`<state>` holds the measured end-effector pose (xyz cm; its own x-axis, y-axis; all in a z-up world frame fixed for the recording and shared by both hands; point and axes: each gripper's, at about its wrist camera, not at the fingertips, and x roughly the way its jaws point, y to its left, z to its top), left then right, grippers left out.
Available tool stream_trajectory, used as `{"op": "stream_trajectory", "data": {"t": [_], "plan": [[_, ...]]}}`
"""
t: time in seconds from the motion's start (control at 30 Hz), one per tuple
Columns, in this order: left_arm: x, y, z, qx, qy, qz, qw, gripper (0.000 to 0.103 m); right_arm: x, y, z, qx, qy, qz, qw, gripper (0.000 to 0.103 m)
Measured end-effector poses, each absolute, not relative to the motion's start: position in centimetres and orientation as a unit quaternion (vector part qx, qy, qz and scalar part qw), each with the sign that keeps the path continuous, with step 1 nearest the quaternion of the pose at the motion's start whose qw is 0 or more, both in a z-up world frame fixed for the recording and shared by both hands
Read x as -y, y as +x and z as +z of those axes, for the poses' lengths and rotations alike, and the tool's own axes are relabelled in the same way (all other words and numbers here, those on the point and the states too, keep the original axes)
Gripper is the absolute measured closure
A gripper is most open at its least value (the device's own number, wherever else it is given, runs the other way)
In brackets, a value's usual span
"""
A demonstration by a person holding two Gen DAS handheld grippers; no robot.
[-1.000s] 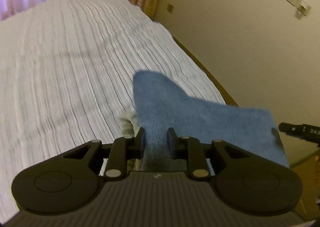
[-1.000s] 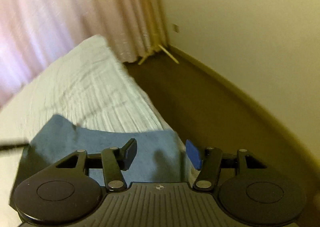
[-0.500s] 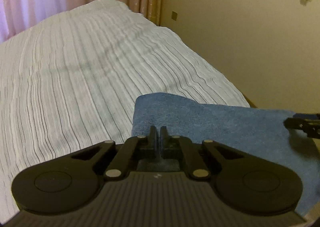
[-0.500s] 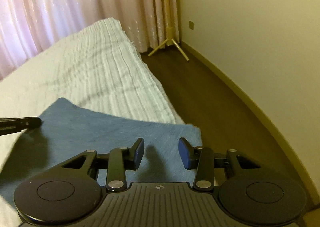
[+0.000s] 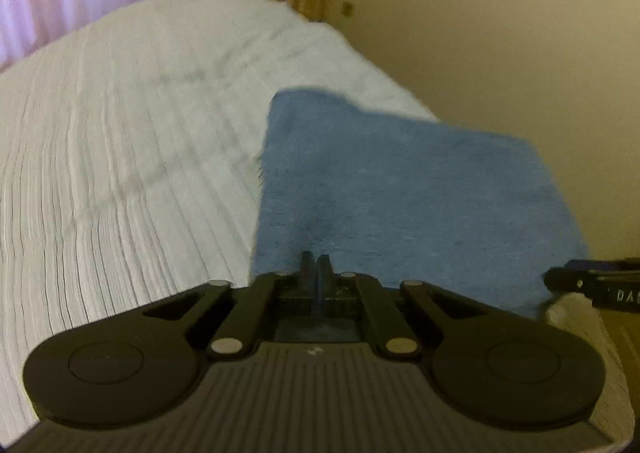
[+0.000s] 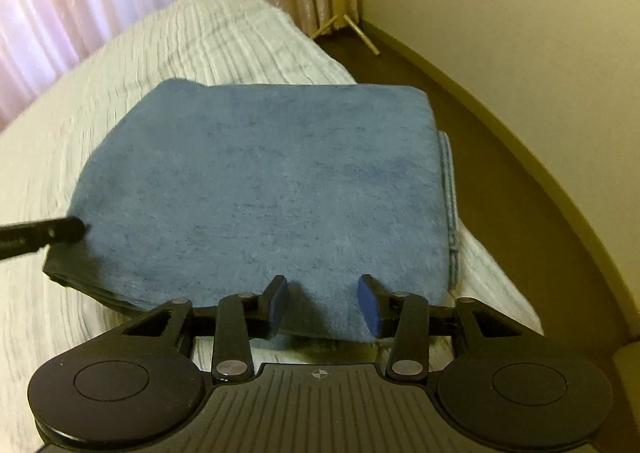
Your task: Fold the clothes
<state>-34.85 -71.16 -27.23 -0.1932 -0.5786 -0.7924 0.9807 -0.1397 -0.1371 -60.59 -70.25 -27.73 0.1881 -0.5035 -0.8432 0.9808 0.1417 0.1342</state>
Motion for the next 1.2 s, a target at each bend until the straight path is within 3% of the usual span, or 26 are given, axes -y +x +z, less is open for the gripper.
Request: {"op": "stream_trajectory", "data": {"t": [0.03,0.3,0.4,0.57,0.7,1.2], "plan": [[71.3,-34.8,-27.3,-0.348,0.294,-0.689,0.564,0.100,70.3,-60.4,-27.3,-0.331,0.364,-0.542,0.681,0.044],[69.6,-36.3,-22.5,-0.357,0.323,-0.640,0.598,0.096,66.2,-59.9,-22.8,-0.310,0.418,-0.538,0.663,0.042],[67.8,-36.2,-19.7,-0.364,0.322,-0.636,0.600,0.090,64.4,-59.5,-20.5,-0.308,0.421,-0.543,0.658,0.020],[64.3,-37.1,-14.8,-0.351,0.334,-0.637,0.600,0.076,62.4,-58.9,-16.6,-0.301,0.404,-0.556,0.661,0.019],[61.8,-37.3,-11.4,-0.342,0.334,-0.644,0.597,0.072,61.0,-58.4,-13.6,-0.295,0.388,-0.566,0.665,0.005],[53.7,-36.7,-5.3,-0.299,0.338,-0.661,0.600,0.067,54.3,-58.0,-8.1,-0.273,0.399,-0.591,0.646,0.001]]}}
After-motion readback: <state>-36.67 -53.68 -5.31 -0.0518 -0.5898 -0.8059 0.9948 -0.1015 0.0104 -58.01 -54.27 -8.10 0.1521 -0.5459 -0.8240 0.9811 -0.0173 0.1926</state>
